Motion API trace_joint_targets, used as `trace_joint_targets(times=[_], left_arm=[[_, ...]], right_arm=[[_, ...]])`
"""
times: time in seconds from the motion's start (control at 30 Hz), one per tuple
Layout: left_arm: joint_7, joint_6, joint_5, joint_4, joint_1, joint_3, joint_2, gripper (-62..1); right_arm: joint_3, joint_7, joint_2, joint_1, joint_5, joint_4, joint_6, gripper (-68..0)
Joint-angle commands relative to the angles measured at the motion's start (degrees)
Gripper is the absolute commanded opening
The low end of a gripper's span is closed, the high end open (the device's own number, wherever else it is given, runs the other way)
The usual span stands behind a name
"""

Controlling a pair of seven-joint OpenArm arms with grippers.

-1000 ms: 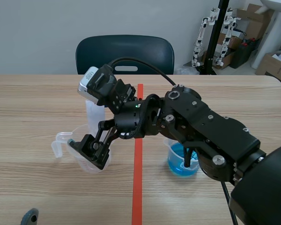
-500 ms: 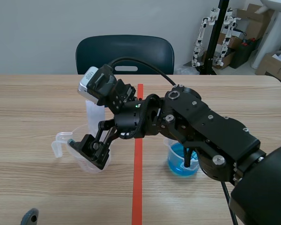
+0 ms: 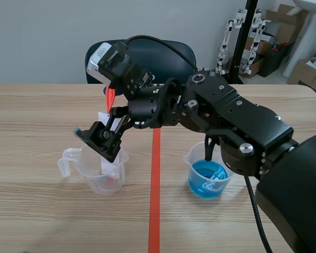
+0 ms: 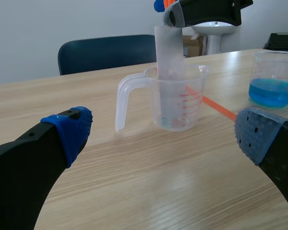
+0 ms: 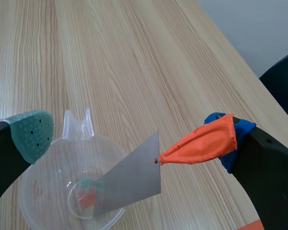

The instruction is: Do the redox reaction experiment. return to the home posture

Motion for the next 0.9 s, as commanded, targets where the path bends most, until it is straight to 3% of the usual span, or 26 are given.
trace_joint_targets(times=[0.0, 0.1, 0.2, 0.37, 0.43, 0.63, 0.87], left_arm=[[-2.6, -0.1, -0.2, 0.6, 3.0, -0.2, -2.2, 1.4], [-2.6, 1.0, -0.3, 0.7, 6.5, -0.3, -4.5, 1.4], [-2.6, 1.4, -2.9, 2.1, 9.1, -0.3, -6.9, 1.4], [-2.6, 1.3, -15.7, 9.7, 14.8, -1.2, -9.8, 1.4], [-2.4, 1.2, -18.3, 14.1, 17.0, -2.9, -10.2, 1.4], [11.7, 1.1, -18.3, 30.8, 24.1, -8.3, -10.4, 1.4], [22.0, 1.2, -18.3, 48.5, 31.5, -10.6, -10.4, 1.4]], right_arm=[[0.6, 0.6, -0.4, 0.5, 0.7, 1.9, 0.0, 0.4], [0.9, 0.0, -0.1, 0.5, 2.0, 4.1, 0.0, 0.4], [0.9, -1.1, 0.7, 0.5, 4.5, 7.2, 0.0, 0.4], [0.9, -5.1, 2.6, 0.0, 10.3, 13.8, 0.0, 0.4], [0.9, -6.1, 3.8, -0.4, 12.0, 16.8, 0.0, 0.4], [3.2, -8.0, 8.1, -0.8, 18.2, 24.3, -0.6, 0.4], [7.8, -8.0, 14.0, -1.4, 24.2, 30.2, -5.7, 0.4]])
